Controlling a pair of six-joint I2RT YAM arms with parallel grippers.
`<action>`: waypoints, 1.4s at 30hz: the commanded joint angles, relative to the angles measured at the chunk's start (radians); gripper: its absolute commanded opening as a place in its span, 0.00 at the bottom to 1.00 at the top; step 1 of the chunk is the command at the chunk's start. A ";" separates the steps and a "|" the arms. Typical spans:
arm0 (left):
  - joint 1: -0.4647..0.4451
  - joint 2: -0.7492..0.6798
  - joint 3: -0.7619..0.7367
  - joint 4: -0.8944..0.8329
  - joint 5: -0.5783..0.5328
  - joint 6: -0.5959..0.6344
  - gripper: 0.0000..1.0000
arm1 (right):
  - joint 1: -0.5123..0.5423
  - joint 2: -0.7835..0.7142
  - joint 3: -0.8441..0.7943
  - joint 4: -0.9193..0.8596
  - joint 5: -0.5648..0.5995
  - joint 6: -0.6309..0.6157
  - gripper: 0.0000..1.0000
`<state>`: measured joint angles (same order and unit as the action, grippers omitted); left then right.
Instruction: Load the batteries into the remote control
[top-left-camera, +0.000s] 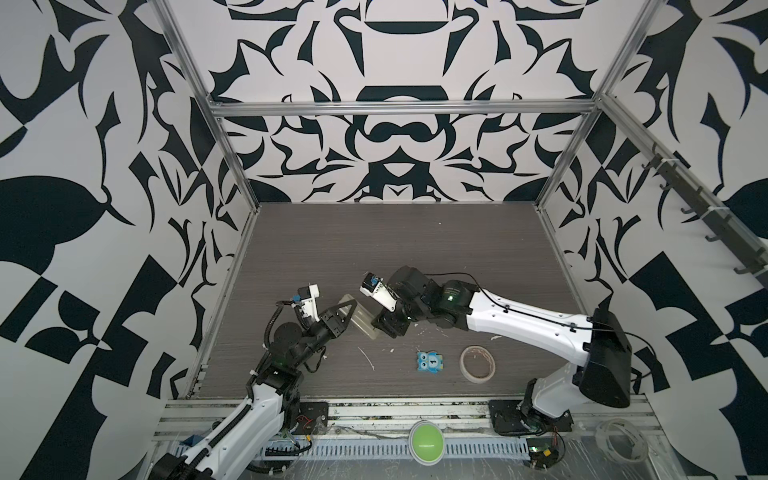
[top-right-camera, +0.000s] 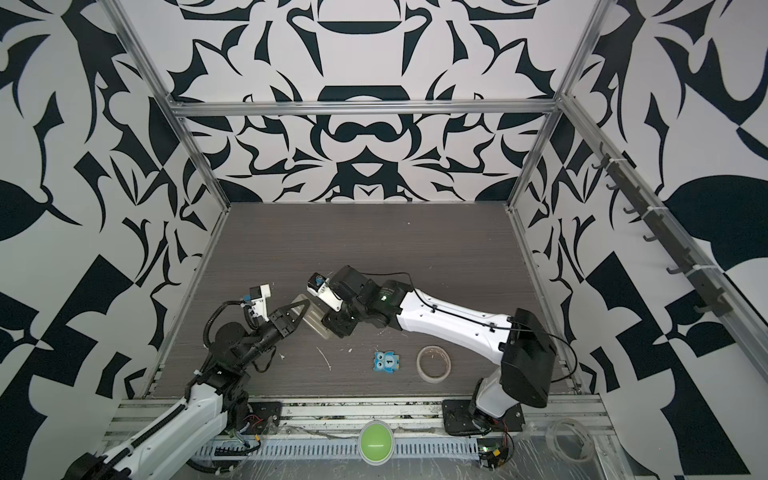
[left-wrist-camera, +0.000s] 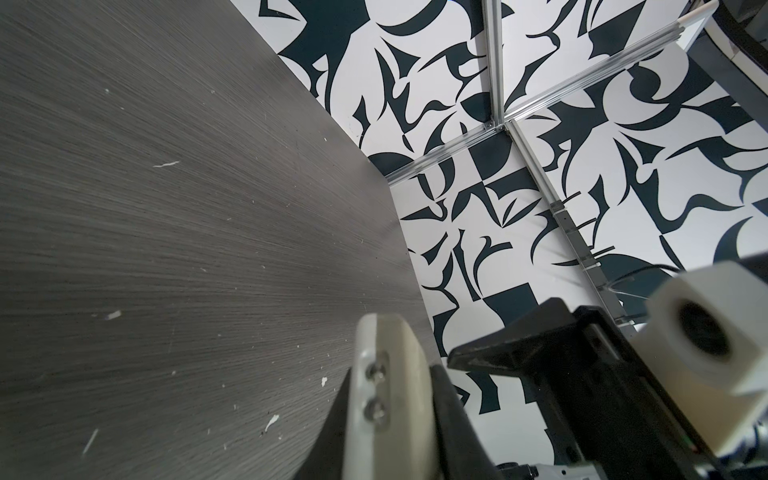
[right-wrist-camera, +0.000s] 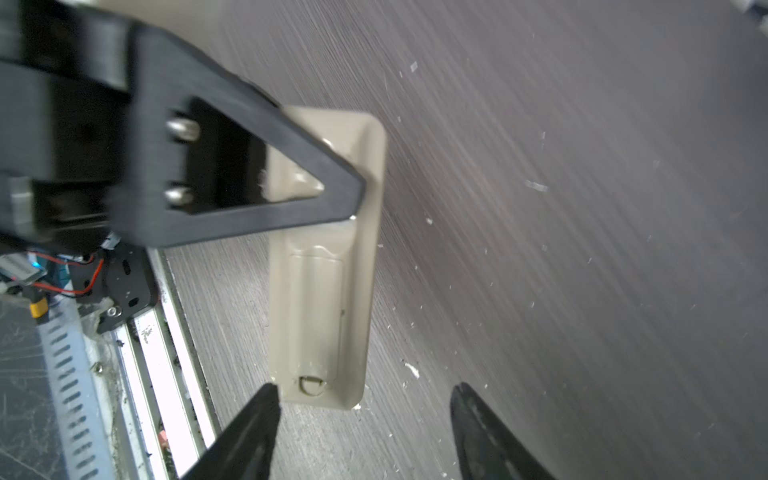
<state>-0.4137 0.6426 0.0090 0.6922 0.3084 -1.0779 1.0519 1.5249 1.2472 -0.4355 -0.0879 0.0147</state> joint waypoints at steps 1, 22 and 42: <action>-0.004 -0.013 -0.001 0.044 -0.012 -0.014 0.00 | 0.008 -0.015 -0.011 0.083 -0.046 -0.008 0.82; -0.002 -0.044 0.025 0.030 -0.077 -0.111 0.00 | 0.009 0.131 0.038 0.107 -0.038 -0.007 0.86; -0.002 -0.014 0.032 0.029 -0.096 -0.122 0.00 | 0.013 0.150 0.040 0.127 -0.045 -0.005 0.63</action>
<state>-0.4137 0.6312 0.0109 0.6876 0.2226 -1.1873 1.0595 1.6878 1.2446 -0.3309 -0.1356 0.0063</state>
